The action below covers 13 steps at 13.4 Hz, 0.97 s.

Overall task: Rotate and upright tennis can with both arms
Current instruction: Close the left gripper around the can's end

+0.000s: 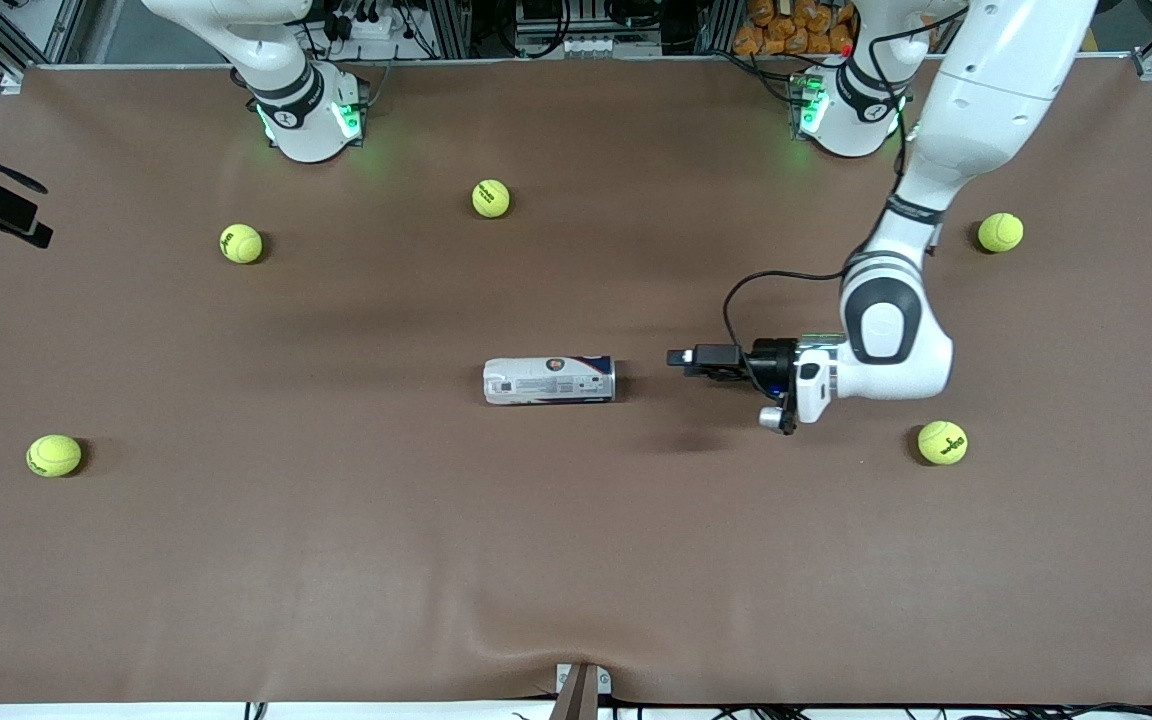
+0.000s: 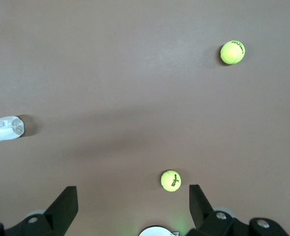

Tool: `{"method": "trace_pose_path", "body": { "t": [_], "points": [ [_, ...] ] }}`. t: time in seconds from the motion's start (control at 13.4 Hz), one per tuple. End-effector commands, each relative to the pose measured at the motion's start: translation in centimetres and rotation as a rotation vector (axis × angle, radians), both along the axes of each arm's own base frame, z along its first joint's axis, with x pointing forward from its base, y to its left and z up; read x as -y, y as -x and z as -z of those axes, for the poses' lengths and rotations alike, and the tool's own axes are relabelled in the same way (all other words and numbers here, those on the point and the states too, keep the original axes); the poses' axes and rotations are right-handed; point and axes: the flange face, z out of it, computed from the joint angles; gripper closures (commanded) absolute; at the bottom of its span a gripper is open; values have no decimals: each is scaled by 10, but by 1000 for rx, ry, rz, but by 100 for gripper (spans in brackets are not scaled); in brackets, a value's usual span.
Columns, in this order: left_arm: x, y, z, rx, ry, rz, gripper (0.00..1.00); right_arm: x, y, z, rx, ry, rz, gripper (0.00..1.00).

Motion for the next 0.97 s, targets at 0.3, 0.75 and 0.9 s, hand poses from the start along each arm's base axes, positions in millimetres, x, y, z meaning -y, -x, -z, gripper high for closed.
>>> {"method": "trace_pose_path", "body": {
  "t": [0.3,0.75,0.9],
  "points": [
    [21,10,40,45,74,-48,0,6,4,1,-14,13,7,0],
    [57,25,58,-2,106,-71,0,4,3,-1,-9,47,2,0],
    [62,29,61,-8,104,-64,0,4,4,-1,-14,46,1,0]
  ]
}}
